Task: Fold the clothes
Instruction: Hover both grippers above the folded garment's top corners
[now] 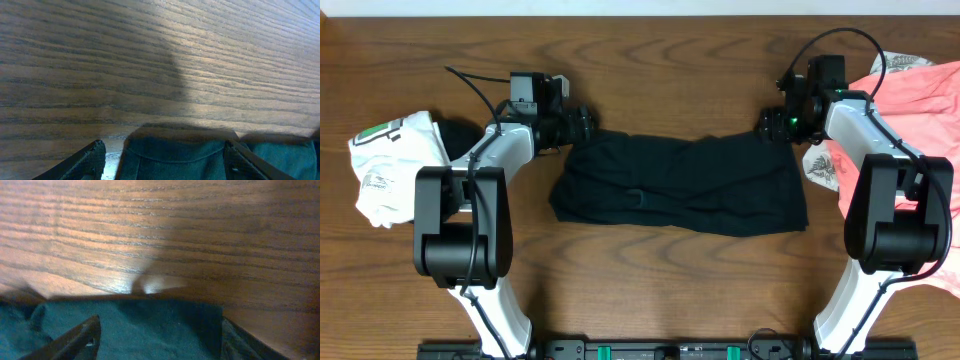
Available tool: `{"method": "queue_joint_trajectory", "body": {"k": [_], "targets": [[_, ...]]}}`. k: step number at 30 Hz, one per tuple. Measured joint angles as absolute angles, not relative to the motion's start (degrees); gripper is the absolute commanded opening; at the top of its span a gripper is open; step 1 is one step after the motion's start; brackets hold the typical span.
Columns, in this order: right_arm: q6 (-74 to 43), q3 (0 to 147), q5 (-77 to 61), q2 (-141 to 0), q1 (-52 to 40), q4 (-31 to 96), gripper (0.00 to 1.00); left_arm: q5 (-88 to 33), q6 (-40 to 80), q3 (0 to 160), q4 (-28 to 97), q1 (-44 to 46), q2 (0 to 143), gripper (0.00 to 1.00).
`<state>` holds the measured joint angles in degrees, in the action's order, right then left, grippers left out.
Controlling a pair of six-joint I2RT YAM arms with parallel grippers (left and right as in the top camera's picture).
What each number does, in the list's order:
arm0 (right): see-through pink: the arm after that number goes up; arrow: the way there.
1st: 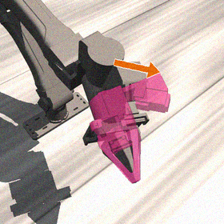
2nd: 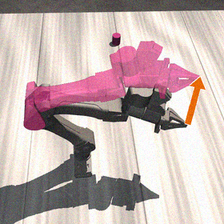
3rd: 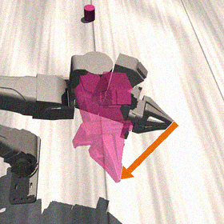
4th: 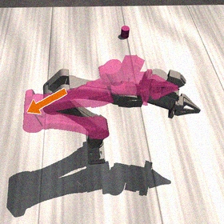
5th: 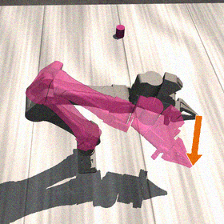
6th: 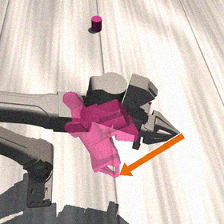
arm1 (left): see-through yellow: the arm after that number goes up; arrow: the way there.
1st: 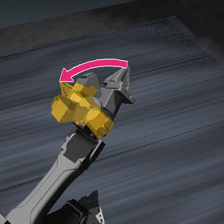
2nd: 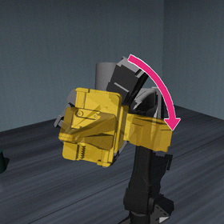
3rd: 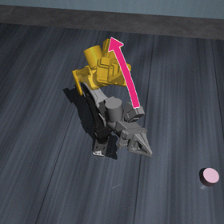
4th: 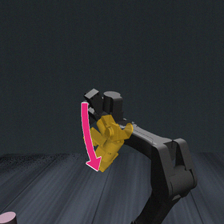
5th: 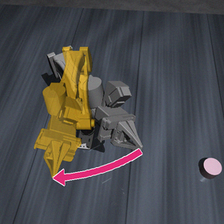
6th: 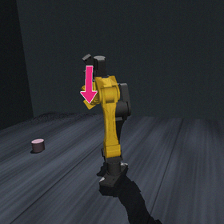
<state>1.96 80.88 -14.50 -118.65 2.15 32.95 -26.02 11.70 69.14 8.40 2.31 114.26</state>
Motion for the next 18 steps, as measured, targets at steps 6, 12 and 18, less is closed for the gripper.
{"method": "queue_joint_trajectory", "body": {"k": [6, 12, 18], "targets": [[1.5, 80.9, -13.8, -118.7, 2.2, 34.3, 0.4, -26.9, 11.7, 69.1, 9.0, 2.3, 114.3, 0.75], [1.0, 80.9, -13.5, -118.7, 2.2, 34.3, 0.01, -27.7, 11.7, 69.1, 11.5, 2.3, 114.3, 0.75], [0.4, 80.9, -13.4, -118.7, 2.2, 34.5, 0.01, -28.2, 11.7, 69.1, 13.5, 2.3, 114.3, 0.75]]}}
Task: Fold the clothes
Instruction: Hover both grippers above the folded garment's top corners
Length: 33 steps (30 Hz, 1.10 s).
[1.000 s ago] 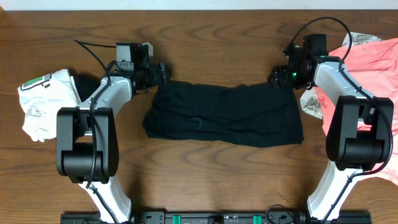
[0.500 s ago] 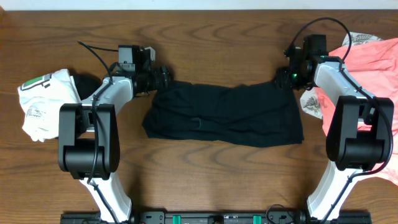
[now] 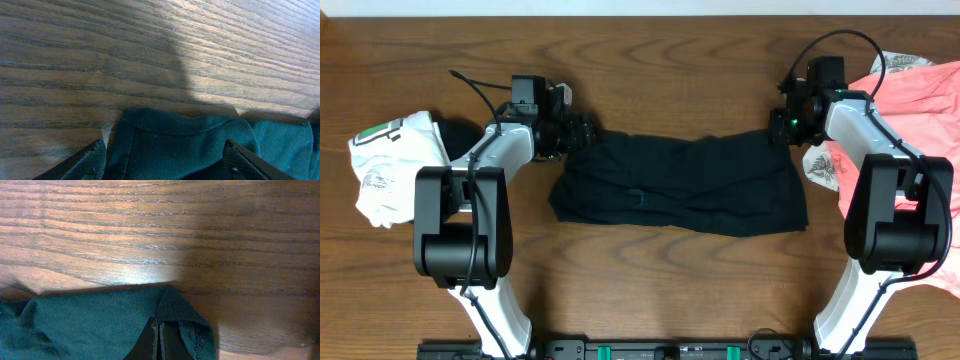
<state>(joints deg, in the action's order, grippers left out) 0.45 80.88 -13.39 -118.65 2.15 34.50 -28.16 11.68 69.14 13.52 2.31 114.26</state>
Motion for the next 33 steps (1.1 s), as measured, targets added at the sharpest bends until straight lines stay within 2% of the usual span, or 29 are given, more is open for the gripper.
{"method": "queue_joint_trajectory", "body": {"k": [2, 4, 7, 12, 33], "targets": [[0.4, 80.9, -13.4, -118.7, 2.2, 34.6, 0.01, -28.4, 11.7, 69.1, 13.7, 2.3, 114.3, 0.71], [0.4, 80.9, -13.4, -118.7, 2.2, 34.7, 0.01, -28.6, 11.7, 69.1, 14.0, 2.3, 114.3, 0.58], [0.4, 80.9, -13.4, -118.7, 2.2, 34.9, 0.01, -28.7, 11.5, 69.1, 14.2, 2.3, 114.3, 0.31], [0.4, 80.9, -13.4, -118.7, 2.2, 35.2, 0.01, -28.9, 11.3, 69.1, 14.4, 2.3, 114.3, 0.11], [0.4, 80.9, -13.5, -114.1, 2.2, 44.5, 0.01, -33.3, 11.1, 69.1, 15.9, 2.3, 114.2, 0.06]]}}
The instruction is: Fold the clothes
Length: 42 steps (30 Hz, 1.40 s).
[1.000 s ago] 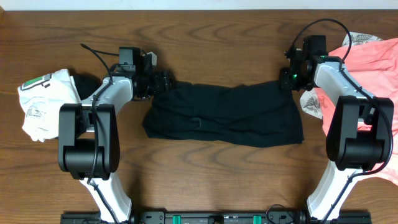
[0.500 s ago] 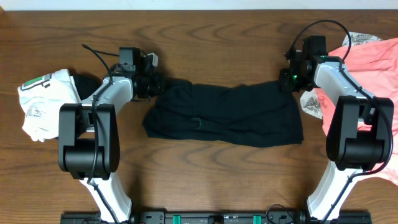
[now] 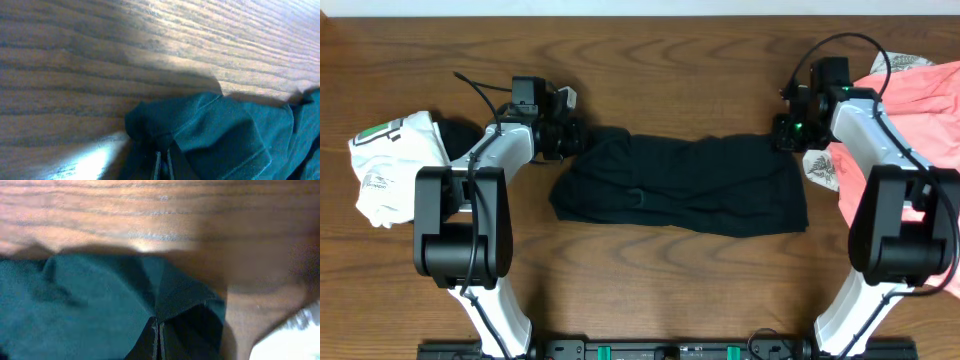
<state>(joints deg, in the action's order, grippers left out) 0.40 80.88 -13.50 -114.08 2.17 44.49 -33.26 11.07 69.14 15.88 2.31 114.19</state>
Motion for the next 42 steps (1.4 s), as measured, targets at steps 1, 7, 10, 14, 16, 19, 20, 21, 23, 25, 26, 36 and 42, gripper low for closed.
{"method": "queue_joint_trajectory", "body": {"k": [1, 7, 10, 14, 16, 19, 20, 21, 23, 25, 26, 36, 42], "targets": [[0.4, 80.9, -13.5, -113.6, 2.2, 45.0, 0.01, -33.3, 11.0, 69.1, 16.4, 2.3, 114.1, 0.06], [0.4, 80.9, -13.5, -109.2, 2.4, 49.1, 0.01, -33.3, 11.1, 69.1, 19.0, 2.3, 112.0, 0.06], [0.4, 80.9, -13.5, -107.4, 2.5, 51.3, 0.01, -33.3, 11.0, 69.1, 20.2, 2.3, 110.6, 0.06], [0.4, 80.9, -13.5, -106.3, 2.5, 54.7, 0.01, -33.3, 11.0, 69.1, 22.7, 2.3, 107.5, 0.06], [0.4, 80.9, -13.5, -106.3, 2.5, 56.4, 0.01, -33.0, 11.1, 69.1, 24.8, 2.2, 105.4, 0.06], [0.4, 80.9, -13.5, -106.3, 2.5, 58.3, 0.01, -31.4, 11.1, 69.1, 28.5, 2.0, 103.1, 0.06], [0.4, 80.9, -13.5, -106.3, 2.5, 58.9, 0.01, -30.3, 11.1, 69.1, 30.0, 1.9, 102.4, 0.06], [0.4, 80.9, -13.5, -106.3, 2.5, 59.6, 0.01, -29.2, 11.1, 69.1, 31.2, 1.9, 102.0, 0.06], [0.4, 80.9, -13.5, -106.3, 2.5, 60.7, 0.01, -26.6, 10.9, 69.1, 33.7, 1.9, 101.2, 0.06], [0.4, 80.9, -13.5, -106.3, 2.5, 61.6, 0.01, -23.9, 10.9, 69.1, 35.7, 1.9, 101.1, 0.06], [0.4, 80.9, -13.5, -106.3, 2.5, 62.2, 0.01, -22.8, 10.9, 69.1, 36.5, 1.9, 101.1, 0.05], [-1.6, 80.9, -9.3, -106.3, 5.0, 66.3, 0.01, -16.1, 10.8, 69.1, 37.8, 1.9, 101.1, 0.06], [-3.4, 80.9, -6.3, -106.3, 6.8, 66.4, 0.01, -15.9, 10.8, 69.1, 38.2, 1.9, 101.1, 0.06]]}}
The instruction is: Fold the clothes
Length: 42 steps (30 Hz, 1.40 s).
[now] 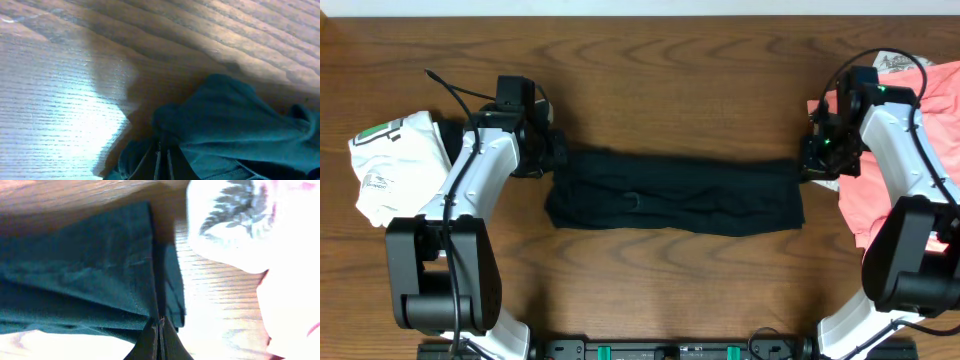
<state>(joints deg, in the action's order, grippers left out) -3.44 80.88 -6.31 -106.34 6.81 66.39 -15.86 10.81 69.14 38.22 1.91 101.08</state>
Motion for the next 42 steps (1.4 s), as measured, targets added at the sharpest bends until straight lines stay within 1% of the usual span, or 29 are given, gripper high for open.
{"method": "queue_joint_trajectory", "body": {"k": [8, 11, 12, 16, 18, 22, 26, 29, 31, 33, 36, 39, 42], "targets": [[-3.9, 80.9, -5.5, -106.3, 7.4, 64.9, 0.02, -15.9, 10.8, 69.1, 40.8, 1.9, 101.1, 0.06], [-3.9, 80.9, -5.5, -106.3, 7.4, 64.8, 0.02, -15.9, 10.8, 69.1, 43.2, 1.9, 101.1, 0.08], [-3.9, 80.9, -5.5, -106.3, 7.4, 64.8, 0.02, -15.8, 10.8, 69.1, 44.1, 1.9, 101.1, 0.1], [-4.2, 80.9, -5.1, -106.3, 7.4, 65.4, 0.09, -15.4, 10.7, 69.1, 46.4, 1.9, 101.1, 0.14], [-4.2, 80.9, -4.8, -106.3, 7.4, 66.3, 0.11, -15.2, 10.6, 69.1, 46.5, 1.9, 101.1, 0.17], [-4.4, 80.9, -4.4, -106.3, 7.4, 68.1, 0.16, -15.0, 10.6, 69.1, 46.5, 1.9, 101.1, 0.17], [-4.4, 80.9, -4.3, -106.3, 7.4, 68.8, 0.18, -15.0, 10.6, 69.1, 46.5, 1.9, 101.1, 0.17], [-4.4, 80.9, -4.2, -106.3, 7.4, 68.4, 0.16, -15.0, 10.6, 69.1, 46.4, 1.9, 101.1, 0.17], [-4.4, 80.9, -4.4, -106.3, 7.4, 66.9, 0.13, -15.0, 10.6, 69.1, 45.9, 1.9, 101.1, 0.17], [-4.0, 80.9, -6.3, -106.3, 7.4, 64.4, 0.12, -15.8, 10.7, 69.1, 43.2, 1.9, 101.1, 0.16], [-2.3, 80.9, -13.8, -106.3, 7.3, 60.1, 0.11, -18.9, 10.7, 69.1, 37.2, 1.9, 101.1, 0.17], [-1.0, 80.9, -20.8, -106.3, 6.3, 58.1, 0.11, -21.8, 10.6, 69.1, 32.1, 2.4, 101.1, 0.17], [-0.4, 80.9, -23.6, -106.3, 4.4, 57.4, 0.12, -23.6, 10.6, 69.1, 29.0, 4.0, 101.1, 0.17]]}}
